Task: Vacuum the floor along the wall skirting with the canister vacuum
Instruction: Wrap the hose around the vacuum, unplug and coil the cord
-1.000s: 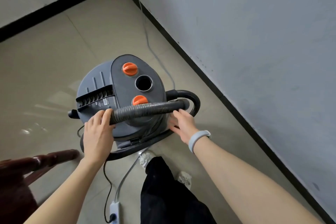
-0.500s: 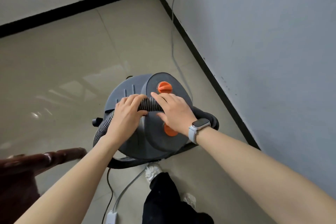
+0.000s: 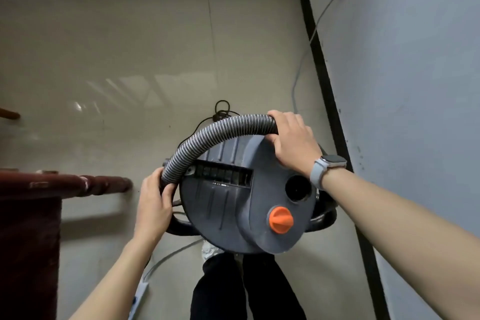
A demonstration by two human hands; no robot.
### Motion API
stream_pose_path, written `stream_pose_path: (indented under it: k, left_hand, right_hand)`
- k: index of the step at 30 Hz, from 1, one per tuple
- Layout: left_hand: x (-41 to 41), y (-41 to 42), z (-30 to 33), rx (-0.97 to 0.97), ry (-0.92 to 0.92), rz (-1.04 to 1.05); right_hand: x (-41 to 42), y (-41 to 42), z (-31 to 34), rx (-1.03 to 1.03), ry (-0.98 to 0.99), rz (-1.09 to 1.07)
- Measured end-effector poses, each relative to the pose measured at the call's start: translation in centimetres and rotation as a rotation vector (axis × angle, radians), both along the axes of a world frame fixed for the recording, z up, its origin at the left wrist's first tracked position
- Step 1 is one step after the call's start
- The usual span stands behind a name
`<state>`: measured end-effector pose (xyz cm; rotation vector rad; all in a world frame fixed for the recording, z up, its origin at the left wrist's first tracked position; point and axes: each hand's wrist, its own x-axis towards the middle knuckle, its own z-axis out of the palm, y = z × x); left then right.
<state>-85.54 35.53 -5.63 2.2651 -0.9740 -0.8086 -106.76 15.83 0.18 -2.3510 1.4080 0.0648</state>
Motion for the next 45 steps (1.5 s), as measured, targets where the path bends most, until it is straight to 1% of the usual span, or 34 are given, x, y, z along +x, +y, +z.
stream_pose_path:
  k: [3, 7, 11, 14, 16, 18, 20, 23, 24, 26, 28, 30, 32, 35, 38, 40, 43, 45]
  left_hand:
    - [1.4, -1.2, -0.6, 0.046, -0.011, -0.018]
    - [1.4, -4.4, -1.0, 0.050, -0.099, 0.012]
    - [0.5, -8.3, -0.6, 0.014, -0.141, 0.028]
    - [1.0, -10.2, -0.6, -0.029, -0.062, 0.058]
    - [1.5, -9.6, -0.6, -0.067, 0.039, 0.156]
    - [1.8, -7.0, -1.0, -0.065, 0.073, 0.226]
    - [1.7, -3.5, -2.0, -0.028, 0.112, 0.242]
    - [1.4, -0.2, -3.1, 0.072, 0.247, 0.256]
    - [1.4, 0.1, -3.4, 0.072, 0.243, 0.265]
    - [1.5, -0.4, -3.5, 0.034, 0.178, 0.288]
    - [1.2, -1.7, -3.2, -0.001, 0.111, 0.327]
    - [0.8, -3.0, -3.3, -0.011, 0.091, 0.398]
    - [0.4, -3.5, -3.2, -0.052, 0.117, 0.472]
    - [0.6, -2.0, -3.5, -0.118, 0.173, 0.485]
    - [0.9, -0.4, -4.1, -0.107, 0.289, 0.482]
    - [0.9, -0.5, -4.5, -0.101, 0.332, 0.505]
    - [0.6, -1.3, -4.7, -0.092, 0.319, 0.551]
    - [0.7, -1.8, -4.8, -0.058, 0.286, 0.545]
  right_hand:
    - [0.4, -1.1, -0.5, 0.082, 0.051, 0.012]
    - [1.6, -3.3, -0.4, 0.115, 0.047, -0.013]
    - [5.6, -3.7, -0.8, -0.032, 0.139, 0.196]
    - [9.5, -2.8, -2.3, -0.077, 0.225, 0.385]
    - [11.5, -2.1, -3.4, -0.015, 0.259, 0.472]
    - [12.7, -2.0, -4.2, 0.048, 0.267, 0.512]
    - [13.1, -2.5, -4.6, 0.059, 0.276, 0.511]
    - [13.6, -3.1, -4.9, 0.052, 0.305, 0.503]
    - [13.8, -3.1, -5.0, 0.047, 0.312, 0.501]
    - [14.5, -3.0, -5.2, 0.058, 0.303, 0.490]
    - [15.2, -2.5, -5.3, 0.135, 0.270, 0.508]
    - [16.2, -1.6, -5.4, 0.228, 0.250, 0.549]
    - [17.2, -0.6, -5.7, 0.250, 0.270, 0.581]
    - [18.6, 0.3, -5.9, 0.251, 0.357, 0.620]
    - [19.2, 0.5, -6.1, 0.269, 0.429, 0.666]
    - [19.3, 0.4, -6.4, 0.306, 0.451, 0.662]
    - [19.8, 0.0, -7.1, 0.377, 0.477, 0.609]
    - [20.4, 0.0, -7.8, 0.398, 0.515, 0.599]
